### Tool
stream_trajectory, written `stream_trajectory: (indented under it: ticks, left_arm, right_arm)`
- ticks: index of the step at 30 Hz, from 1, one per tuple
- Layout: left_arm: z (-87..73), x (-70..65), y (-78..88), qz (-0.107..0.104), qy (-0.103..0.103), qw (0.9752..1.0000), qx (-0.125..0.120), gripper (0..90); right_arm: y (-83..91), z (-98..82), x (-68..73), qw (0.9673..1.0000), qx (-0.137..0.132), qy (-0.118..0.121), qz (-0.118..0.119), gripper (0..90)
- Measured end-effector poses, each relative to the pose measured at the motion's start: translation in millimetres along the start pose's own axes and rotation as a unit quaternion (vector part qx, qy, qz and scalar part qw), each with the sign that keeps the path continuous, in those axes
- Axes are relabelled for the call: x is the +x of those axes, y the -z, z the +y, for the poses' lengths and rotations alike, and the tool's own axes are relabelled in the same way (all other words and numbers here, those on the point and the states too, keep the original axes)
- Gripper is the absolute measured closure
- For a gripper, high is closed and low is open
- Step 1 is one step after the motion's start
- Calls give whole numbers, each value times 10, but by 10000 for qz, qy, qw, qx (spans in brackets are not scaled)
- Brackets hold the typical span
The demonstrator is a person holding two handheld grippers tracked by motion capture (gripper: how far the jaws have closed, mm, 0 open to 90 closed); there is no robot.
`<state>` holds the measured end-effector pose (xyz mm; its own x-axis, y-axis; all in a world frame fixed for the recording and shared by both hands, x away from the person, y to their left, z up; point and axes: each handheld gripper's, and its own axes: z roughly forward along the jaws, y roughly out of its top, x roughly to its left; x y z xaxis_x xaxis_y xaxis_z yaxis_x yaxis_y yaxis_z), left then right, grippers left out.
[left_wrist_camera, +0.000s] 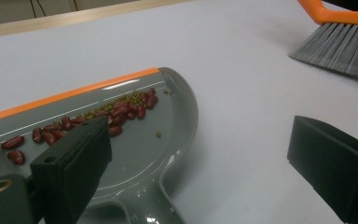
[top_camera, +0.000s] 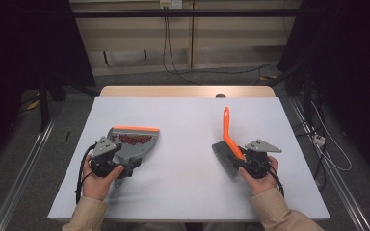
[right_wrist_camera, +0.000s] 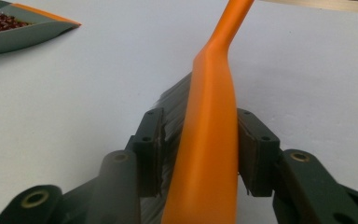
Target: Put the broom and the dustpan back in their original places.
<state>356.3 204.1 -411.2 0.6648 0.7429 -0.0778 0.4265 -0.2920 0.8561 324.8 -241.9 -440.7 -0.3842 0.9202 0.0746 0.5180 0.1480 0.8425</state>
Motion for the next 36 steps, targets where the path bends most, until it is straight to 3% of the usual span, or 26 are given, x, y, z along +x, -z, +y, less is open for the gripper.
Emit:
stream_trajectory:
  ticks: [4, 6, 10, 14, 17, 22, 27, 31, 36]
  left_arm:
    - [4, 3, -5, 1, -10, 10000, -10, 63]
    - [6, -1, -15, -13, 1, 10000, -37, 63]
    - [10, -7, -25, -25, -18, 10000, -31, 63]
    - [10, -2, -20, -4, -27, 10000, -21, 63]
    - [7, 3, -17, 8, 5, 10000, -25, 63]
    - [6, 16, -24, 8, 5, 10000, -28, 63]
    - [3, 11, -32, 9, 35, 10000, -38, 63]
    - [4, 8, -31, -13, 21, 10000, -33, 64]
    - [4, 10, -25, -6, 9, 10000, -27, 63]
  right_arm:
    - [84, -29, -13, 9999, 110, 68, -103, 445]
    - [138, -39, -29, 9997, 24, 124, -212, 392]
    - [206, -34, -102, 9998, -154, 62, -149, 404]
    - [151, 5, -225, 9992, -103, 204, -314, 601]
    - [84, 20, -331, 9976, -36, 394, -572, 749]
    - [-51, -9, -421, 9946, 323, 627, -767, 883]
    - [-126, -50, -383, 9926, 575, 788, -720, 900]
    - [-132, -76, -395, 9916, 772, 761, -707, 900]
    - [-81, -102, -359, 9946, 760, 576, -417, 900]
